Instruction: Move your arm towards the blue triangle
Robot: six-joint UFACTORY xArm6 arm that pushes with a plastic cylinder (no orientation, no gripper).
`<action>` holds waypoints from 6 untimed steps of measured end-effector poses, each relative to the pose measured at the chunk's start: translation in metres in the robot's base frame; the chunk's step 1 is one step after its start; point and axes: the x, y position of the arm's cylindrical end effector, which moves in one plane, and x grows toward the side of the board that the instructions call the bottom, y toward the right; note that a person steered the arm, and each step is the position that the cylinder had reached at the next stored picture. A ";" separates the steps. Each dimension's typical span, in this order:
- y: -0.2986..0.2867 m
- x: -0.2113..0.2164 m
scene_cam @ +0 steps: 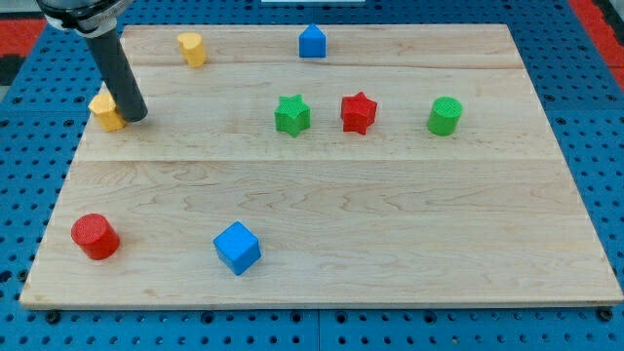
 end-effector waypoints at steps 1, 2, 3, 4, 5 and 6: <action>0.053 -0.031; 0.131 -0.068; 0.236 -0.085; 0.304 -0.117; 0.283 -0.159; 0.231 -0.164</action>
